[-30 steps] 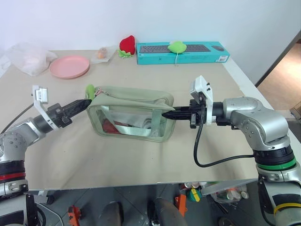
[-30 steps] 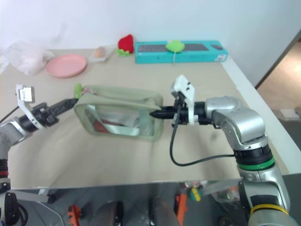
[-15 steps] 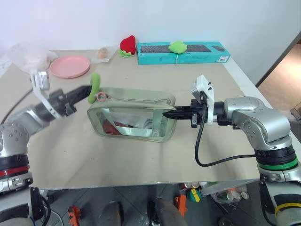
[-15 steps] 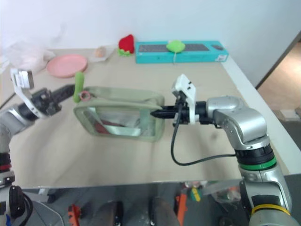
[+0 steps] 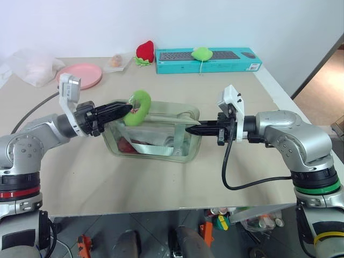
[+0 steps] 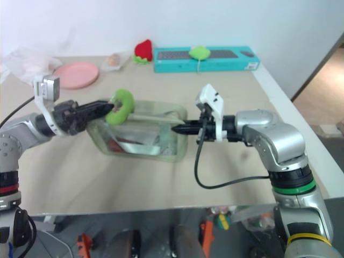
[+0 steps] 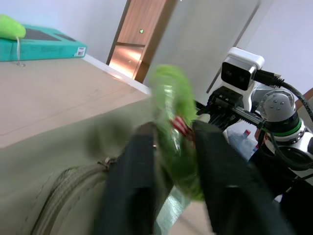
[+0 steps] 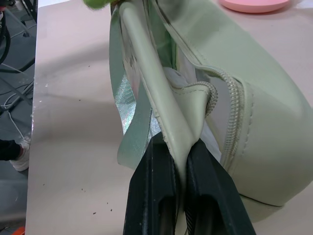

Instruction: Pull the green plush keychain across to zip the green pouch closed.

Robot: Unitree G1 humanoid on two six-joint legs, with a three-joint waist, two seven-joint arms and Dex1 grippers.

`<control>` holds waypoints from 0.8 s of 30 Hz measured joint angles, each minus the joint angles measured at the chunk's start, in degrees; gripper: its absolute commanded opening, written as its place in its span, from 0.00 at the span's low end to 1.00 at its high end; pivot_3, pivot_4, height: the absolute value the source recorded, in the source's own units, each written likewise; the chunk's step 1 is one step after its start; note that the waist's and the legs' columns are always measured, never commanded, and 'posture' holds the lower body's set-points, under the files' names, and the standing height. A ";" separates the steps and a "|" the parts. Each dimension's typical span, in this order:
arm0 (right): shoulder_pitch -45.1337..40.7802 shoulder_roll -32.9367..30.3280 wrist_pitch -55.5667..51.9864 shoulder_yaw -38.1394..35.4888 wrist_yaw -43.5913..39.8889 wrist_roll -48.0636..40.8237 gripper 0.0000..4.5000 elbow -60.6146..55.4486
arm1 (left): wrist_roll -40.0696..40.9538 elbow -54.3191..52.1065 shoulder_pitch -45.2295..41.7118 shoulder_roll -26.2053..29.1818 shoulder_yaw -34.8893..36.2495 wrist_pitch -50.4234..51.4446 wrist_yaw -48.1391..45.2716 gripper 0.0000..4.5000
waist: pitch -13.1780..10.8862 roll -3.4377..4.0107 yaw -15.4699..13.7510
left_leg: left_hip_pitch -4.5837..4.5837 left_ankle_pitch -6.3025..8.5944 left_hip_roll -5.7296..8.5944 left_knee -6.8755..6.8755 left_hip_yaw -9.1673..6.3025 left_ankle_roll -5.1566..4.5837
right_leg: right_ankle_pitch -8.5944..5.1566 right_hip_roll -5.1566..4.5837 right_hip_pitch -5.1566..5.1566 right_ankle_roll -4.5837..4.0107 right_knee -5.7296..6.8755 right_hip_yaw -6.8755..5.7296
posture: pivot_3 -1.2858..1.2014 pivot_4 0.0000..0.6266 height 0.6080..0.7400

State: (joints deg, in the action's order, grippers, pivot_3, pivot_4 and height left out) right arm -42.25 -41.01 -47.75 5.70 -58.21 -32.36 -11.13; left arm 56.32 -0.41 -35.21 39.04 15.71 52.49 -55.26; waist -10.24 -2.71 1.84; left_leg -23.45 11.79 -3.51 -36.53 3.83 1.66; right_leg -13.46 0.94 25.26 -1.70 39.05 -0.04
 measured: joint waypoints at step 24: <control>0.04 0.29 0.08 -0.05 -0.11 -0.10 0.00 0.01 | -7.19 1.82 17.13 11.74 4.13 -6.17 -8.13 0.63 | 0.01 -0.02 0.01 | 0.04 -0.04 -0.07 0.06 0.03 0.06 | 0.00 -0.11 0.01 -0.05 0.00 -0.03 | 0.52 0.24 1.00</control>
State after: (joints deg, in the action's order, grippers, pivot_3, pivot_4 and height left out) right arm -42.21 -40.71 -47.67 5.64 -58.32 -32.47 -11.12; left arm 49.13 1.41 -18.08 50.77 19.84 46.33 -63.39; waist -10.23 -2.73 1.85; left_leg -23.41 11.75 -3.59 -36.47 3.87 1.71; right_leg -13.46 0.83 25.27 -1.75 39.04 -0.07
